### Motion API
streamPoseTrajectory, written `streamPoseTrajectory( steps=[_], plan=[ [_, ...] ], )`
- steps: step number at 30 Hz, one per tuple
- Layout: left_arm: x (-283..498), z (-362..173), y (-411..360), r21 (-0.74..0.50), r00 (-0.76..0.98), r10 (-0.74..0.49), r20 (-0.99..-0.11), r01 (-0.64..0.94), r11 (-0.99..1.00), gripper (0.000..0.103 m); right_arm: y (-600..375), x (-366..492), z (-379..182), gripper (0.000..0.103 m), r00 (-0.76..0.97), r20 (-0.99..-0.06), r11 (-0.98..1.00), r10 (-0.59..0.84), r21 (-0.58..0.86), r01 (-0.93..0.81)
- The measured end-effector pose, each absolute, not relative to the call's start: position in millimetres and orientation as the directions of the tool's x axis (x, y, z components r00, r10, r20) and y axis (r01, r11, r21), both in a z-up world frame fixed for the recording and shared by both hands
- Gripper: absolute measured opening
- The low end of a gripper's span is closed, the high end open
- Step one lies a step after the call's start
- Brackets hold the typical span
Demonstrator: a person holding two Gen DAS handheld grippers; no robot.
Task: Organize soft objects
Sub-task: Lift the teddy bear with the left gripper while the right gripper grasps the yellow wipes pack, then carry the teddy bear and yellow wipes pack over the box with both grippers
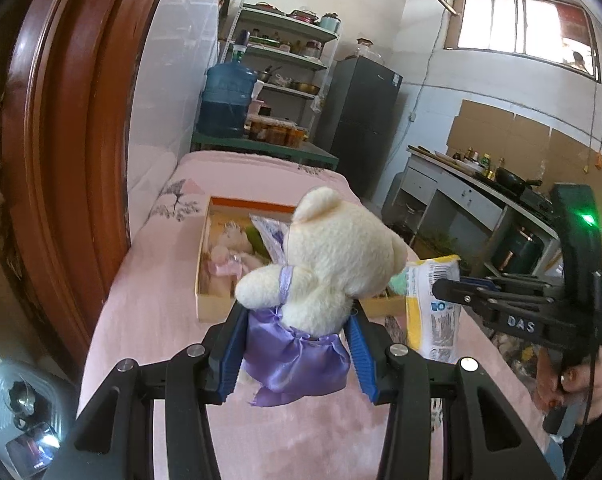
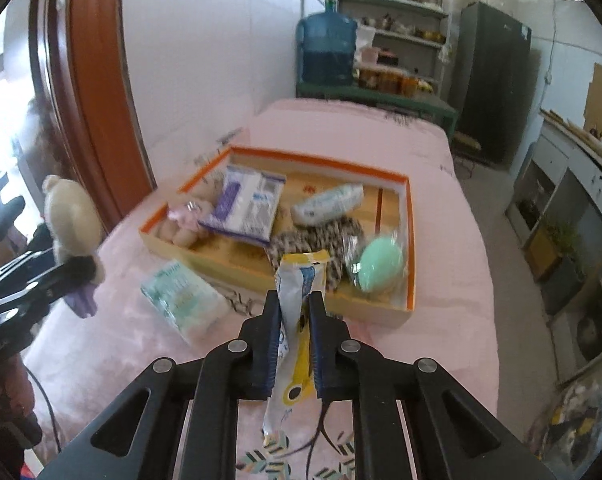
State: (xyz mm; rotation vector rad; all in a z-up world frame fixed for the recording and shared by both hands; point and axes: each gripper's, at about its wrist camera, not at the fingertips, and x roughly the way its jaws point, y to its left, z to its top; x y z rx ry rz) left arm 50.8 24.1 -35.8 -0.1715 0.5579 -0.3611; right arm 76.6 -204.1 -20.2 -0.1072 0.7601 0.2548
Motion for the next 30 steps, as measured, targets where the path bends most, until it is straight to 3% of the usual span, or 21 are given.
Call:
streamPoseTrajectory(
  steps=[11,30],
  plan=[
    [83,2,7,-0.205,0.835,-0.346,-0.428,0.284,0.937,0.047,-210,85,9,0.013,0.767,-0.583,0.958,0.269,0.084,-0.272],
    [158,21,-22,-0.163,0.860,-0.284,-0.424,0.236,0.958,0.047,-226,139,36,0.013,0.841,-0.491,0.973,0.226,0.079,-0.215]
  ],
)
